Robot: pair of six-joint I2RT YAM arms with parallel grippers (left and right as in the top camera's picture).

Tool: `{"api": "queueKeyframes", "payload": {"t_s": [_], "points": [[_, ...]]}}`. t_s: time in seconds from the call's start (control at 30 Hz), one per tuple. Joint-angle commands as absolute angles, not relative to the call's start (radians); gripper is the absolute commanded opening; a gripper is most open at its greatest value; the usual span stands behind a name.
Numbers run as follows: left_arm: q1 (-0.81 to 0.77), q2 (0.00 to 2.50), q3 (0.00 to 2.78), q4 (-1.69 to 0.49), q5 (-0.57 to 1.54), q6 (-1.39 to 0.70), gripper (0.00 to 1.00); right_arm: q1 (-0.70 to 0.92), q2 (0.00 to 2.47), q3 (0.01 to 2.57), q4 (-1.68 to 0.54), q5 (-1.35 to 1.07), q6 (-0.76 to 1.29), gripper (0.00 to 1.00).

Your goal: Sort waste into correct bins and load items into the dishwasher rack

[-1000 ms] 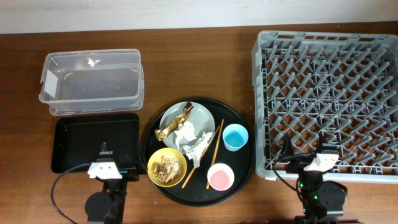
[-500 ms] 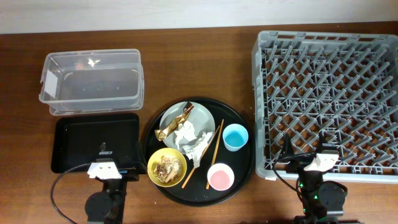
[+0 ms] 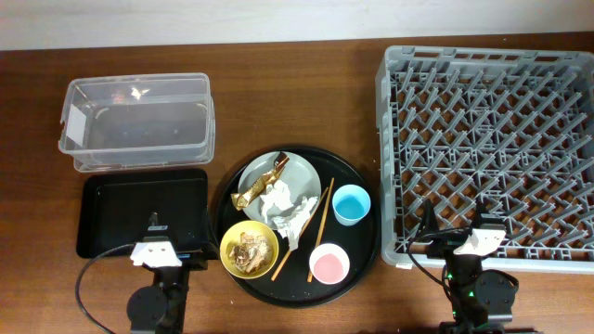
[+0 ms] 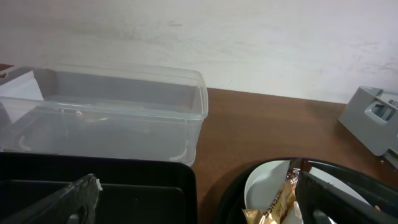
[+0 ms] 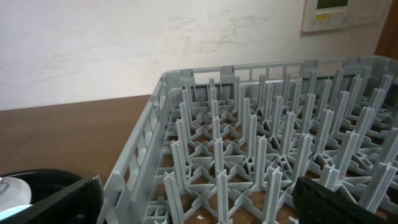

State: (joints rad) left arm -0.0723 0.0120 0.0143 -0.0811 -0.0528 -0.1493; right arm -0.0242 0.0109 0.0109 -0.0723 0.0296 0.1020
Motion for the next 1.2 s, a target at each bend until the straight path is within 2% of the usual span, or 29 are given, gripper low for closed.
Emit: {"api": "queueKeyframes", "payload": {"t_s": [0.0,0.67,0.83,0.93,1.17], "points": [[-0.069,0.007,0.009,-0.08,-0.064,-0.133,1.0,-0.018,0.003,0.006,-0.079,0.035,0.105,0.98],[-0.069,0.007,0.009,-0.08,-0.064,-0.133,0.99,-0.018,0.003,0.006,-0.079,0.03,0.109,0.99],[-0.069,0.008,0.009,-0.08,-0.06,-0.133,1.0,-0.018,0.004,0.006,-0.078,-0.019,0.22,0.98],[-0.069,0.022,0.012,-0.086,-0.024,-0.133,1.0,-0.018,0.006,0.013,-0.081,-0.031,0.219,0.98],[-0.069,0.147,0.163,-0.229,-0.014,-0.133,0.99,-0.018,0.084,0.182,-0.246,-0.085,0.219,0.98]]}}
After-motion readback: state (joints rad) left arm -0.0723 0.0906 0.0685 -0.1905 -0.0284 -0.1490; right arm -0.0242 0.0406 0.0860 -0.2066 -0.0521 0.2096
